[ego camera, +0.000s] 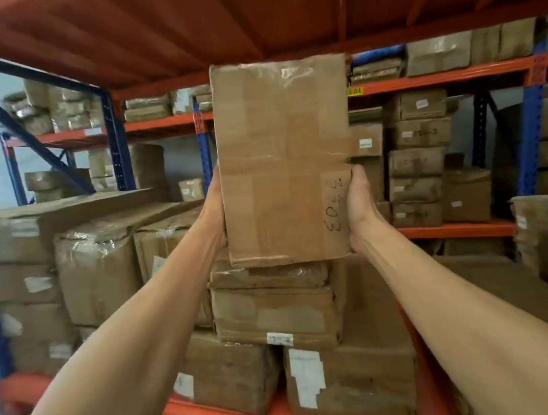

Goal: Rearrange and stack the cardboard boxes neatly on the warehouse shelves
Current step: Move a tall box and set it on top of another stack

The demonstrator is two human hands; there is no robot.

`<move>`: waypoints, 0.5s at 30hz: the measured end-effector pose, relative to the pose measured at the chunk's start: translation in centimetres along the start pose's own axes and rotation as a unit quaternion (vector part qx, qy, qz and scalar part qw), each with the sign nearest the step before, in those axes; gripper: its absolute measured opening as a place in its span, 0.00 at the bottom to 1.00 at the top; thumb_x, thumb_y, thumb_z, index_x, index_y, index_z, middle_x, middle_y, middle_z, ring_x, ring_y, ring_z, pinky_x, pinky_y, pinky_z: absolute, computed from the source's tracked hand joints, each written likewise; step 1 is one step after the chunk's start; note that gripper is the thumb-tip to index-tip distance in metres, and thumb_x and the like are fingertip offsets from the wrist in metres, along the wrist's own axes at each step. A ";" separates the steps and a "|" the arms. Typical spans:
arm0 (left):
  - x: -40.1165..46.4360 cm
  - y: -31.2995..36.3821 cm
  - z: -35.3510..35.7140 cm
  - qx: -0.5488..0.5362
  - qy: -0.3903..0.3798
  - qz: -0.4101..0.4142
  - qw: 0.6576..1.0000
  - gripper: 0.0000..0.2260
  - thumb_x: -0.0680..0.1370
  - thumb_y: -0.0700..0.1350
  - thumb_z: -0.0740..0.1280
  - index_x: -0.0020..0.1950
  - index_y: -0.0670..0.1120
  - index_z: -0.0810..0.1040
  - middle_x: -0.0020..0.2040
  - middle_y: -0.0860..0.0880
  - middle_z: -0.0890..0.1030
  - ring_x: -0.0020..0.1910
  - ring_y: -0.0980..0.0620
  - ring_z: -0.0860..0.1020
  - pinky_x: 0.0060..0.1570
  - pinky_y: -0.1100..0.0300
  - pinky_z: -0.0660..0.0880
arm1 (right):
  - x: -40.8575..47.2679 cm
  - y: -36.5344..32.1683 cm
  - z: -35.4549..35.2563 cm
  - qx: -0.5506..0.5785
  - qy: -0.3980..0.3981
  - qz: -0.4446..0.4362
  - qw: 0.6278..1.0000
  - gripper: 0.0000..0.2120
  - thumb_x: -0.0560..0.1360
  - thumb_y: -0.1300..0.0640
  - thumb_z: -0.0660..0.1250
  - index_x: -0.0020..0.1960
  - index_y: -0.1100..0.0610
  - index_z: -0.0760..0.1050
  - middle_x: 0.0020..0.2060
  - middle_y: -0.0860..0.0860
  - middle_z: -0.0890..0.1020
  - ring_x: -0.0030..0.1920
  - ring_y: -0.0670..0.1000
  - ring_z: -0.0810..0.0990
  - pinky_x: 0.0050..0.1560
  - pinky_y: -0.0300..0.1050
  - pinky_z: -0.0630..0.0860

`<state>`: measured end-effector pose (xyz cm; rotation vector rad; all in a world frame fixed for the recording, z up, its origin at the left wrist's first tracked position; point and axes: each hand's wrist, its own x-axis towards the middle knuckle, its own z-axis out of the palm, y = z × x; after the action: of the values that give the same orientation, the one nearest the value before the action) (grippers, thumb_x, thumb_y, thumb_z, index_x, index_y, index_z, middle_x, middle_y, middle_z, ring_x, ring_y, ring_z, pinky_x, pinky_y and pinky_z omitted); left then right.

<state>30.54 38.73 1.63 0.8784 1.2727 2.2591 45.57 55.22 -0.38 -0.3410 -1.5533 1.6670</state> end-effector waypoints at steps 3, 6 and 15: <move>0.2 1.2 -0.7 0.038 0.009 0.008 0.999 0.21 0.84 0.59 0.60 0.54 0.44 0.83 0.42 0.47 0.87 0.38 0.48 0.86 0.33 0.57 0.82 | 0.6 0.5 1.7 -0.016 0.012 0.000 1.000 0.31 0.85 0.36 0.44 0.54 0.54 0.80 0.53 0.58 0.87 0.57 0.60 0.84 0.62 0.58 0.78; 0.7 2.7 -0.8 0.035 0.014 0.030 0.999 0.19 0.85 0.57 0.60 0.51 0.45 0.83 0.41 0.47 0.87 0.38 0.49 0.86 0.34 0.56 0.82 | 0.2 1.0 3.7 -0.029 0.028 -0.001 0.999 0.36 0.84 0.32 0.43 0.64 0.54 0.79 0.60 0.57 0.85 0.63 0.59 0.80 0.70 0.65 0.72; -0.9 2.7 -1.3 0.135 0.257 0.136 0.947 0.28 0.81 0.64 0.53 0.69 0.49 0.79 0.59 0.50 0.84 0.57 0.50 0.81 0.63 0.51 0.77 | -0.6 1.3 4.5 -0.053 -0.026 0.021 0.998 0.32 0.83 0.31 0.44 0.66 0.49 0.78 0.65 0.57 0.82 0.65 0.59 0.78 0.66 0.61 0.74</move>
<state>30.18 35.97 3.18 0.5925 1.8201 2.6901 42.43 51.70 -0.87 -0.3913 -1.6869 1.6408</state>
